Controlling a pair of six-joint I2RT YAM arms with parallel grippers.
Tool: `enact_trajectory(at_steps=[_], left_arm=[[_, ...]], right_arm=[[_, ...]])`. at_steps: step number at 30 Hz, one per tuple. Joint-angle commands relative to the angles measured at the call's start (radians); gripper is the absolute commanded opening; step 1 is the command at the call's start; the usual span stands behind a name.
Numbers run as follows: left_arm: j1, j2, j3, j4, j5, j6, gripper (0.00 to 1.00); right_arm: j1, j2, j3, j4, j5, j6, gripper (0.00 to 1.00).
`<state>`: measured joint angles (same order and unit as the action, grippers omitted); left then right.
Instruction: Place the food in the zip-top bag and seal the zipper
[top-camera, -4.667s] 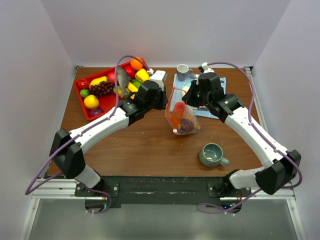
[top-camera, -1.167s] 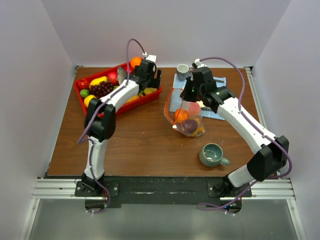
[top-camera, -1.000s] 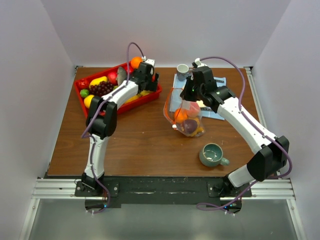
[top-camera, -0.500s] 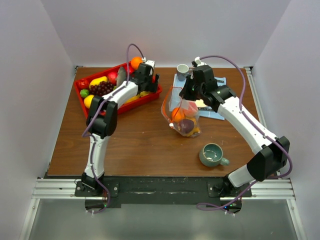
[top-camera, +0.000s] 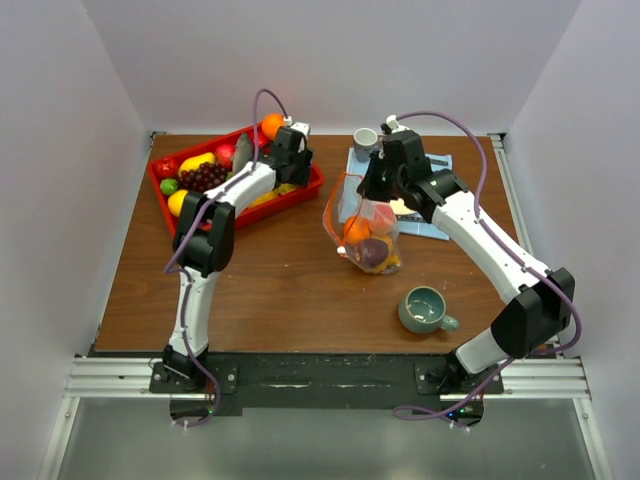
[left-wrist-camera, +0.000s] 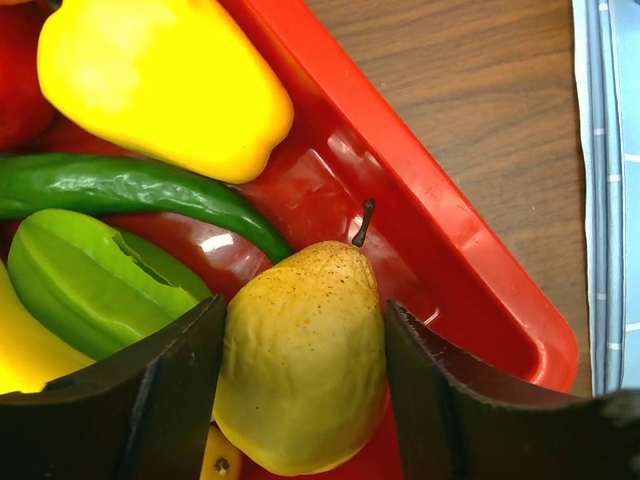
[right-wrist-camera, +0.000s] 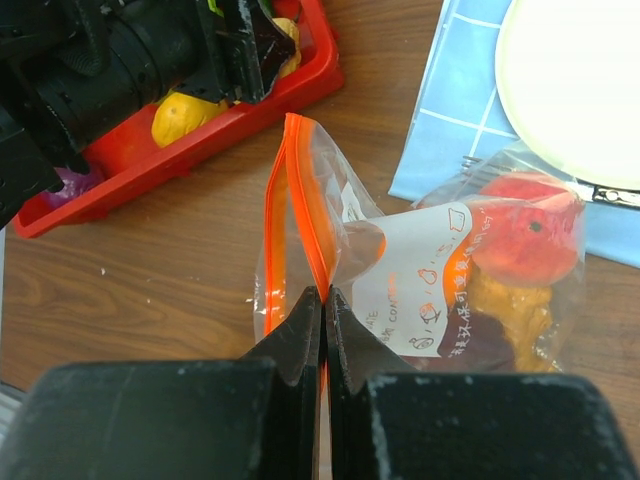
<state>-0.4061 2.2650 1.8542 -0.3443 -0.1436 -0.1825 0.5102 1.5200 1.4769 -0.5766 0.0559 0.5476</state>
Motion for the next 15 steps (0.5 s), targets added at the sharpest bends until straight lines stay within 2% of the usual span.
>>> enact_trajectory(at_steps=[1, 3, 5, 15], left_arm=[[0.001, -0.002, -0.035, -0.018, 0.013, -0.012, 0.51], [0.001, -0.047, -0.061, 0.008, 0.004, -0.015, 0.42], [0.003, -0.1, -0.073, 0.025, -0.01, -0.021, 0.38], [0.016, -0.28, -0.111, 0.077, -0.017, -0.06, 0.28]], right_arm=[[0.001, 0.0, 0.042, 0.018, -0.019, -0.008, 0.0], [0.001, -0.001, 0.042, 0.018, -0.016, -0.009, 0.0], [0.001, -0.001, 0.042, 0.018, -0.014, -0.008, 0.0], [0.001, 0.017, 0.039, 0.032, -0.011, -0.003, 0.0]])
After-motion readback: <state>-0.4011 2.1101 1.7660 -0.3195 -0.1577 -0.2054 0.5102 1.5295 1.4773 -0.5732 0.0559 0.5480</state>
